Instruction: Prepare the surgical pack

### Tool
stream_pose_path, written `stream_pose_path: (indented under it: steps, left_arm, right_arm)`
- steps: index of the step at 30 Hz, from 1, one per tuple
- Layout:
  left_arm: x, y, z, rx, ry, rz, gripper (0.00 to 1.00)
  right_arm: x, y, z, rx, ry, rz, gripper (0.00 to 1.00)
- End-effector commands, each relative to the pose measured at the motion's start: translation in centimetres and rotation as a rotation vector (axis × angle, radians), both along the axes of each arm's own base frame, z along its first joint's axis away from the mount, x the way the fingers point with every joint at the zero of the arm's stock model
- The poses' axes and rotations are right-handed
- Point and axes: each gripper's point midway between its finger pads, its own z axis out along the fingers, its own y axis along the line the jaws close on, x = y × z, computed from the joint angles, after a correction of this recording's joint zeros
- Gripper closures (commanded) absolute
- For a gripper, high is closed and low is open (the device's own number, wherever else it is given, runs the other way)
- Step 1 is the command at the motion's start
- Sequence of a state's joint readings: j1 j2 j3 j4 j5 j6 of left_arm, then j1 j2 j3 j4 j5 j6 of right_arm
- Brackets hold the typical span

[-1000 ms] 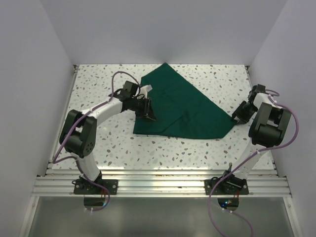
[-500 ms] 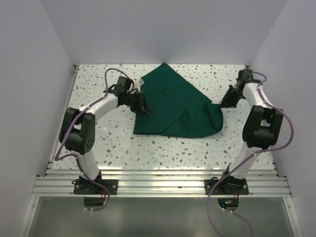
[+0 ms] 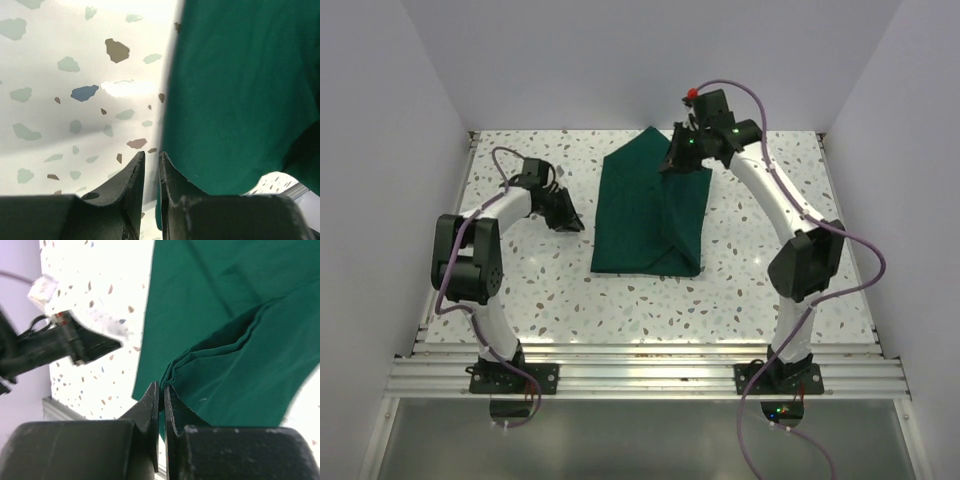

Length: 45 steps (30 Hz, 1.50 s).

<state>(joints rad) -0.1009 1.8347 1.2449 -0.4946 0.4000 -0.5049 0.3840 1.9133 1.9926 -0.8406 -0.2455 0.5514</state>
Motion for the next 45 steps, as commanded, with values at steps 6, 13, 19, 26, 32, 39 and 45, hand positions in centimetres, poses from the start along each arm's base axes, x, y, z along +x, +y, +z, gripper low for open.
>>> stream_pose_path:
  steps: [6, 13, 19, 26, 32, 39, 45]
  left_arm:
    - [-0.6, -0.6, -3.9, -0.015, 0.078, -0.005, 0.80]
    - [-0.8, -1.1, -4.0, -0.054, 0.078, -0.007, 0.80]
    - [-1.3, -1.3, -4.0, -0.069, 0.078, 0.000, 0.81]
    - [-1.5, -1.5, -4.0, -0.084, 0.075, -0.004, 0.81]
    - [-1.5, -1.5, -3.9, -0.083, 0.076, -0.004, 0.81]
    - [-1.4, -1.0, -3.6, -0.059, 0.068, 0.002, 0.79]
    - [-1.2, -0.6, -3.0, -0.031, 0.057, 0.000, 0.74]
  right_arm:
    - [-0.3, 10.4, 0.4, 0.085, -0.003, 0.146, 1.00]
    - [-1.4, 15.2, -2.2, 0.104, 0.032, 0.218, 1.00]
    - [-2.1, 17.8, -3.1, 0.141, 0.042, 0.261, 1.00]
    - [-1.9, 19.2, -5.2, 0.150, 0.075, 0.263, 1.00]
    - [-2.4, 20.2, -6.8, 0.149, 0.108, 0.274, 1.00]
    - [-2.4, 20.0, -10.0, 0.111, 0.166, 0.257, 1.00]
    - [-2.6, 20.0, -11.8, 0.098, 0.203, 0.253, 1.00]
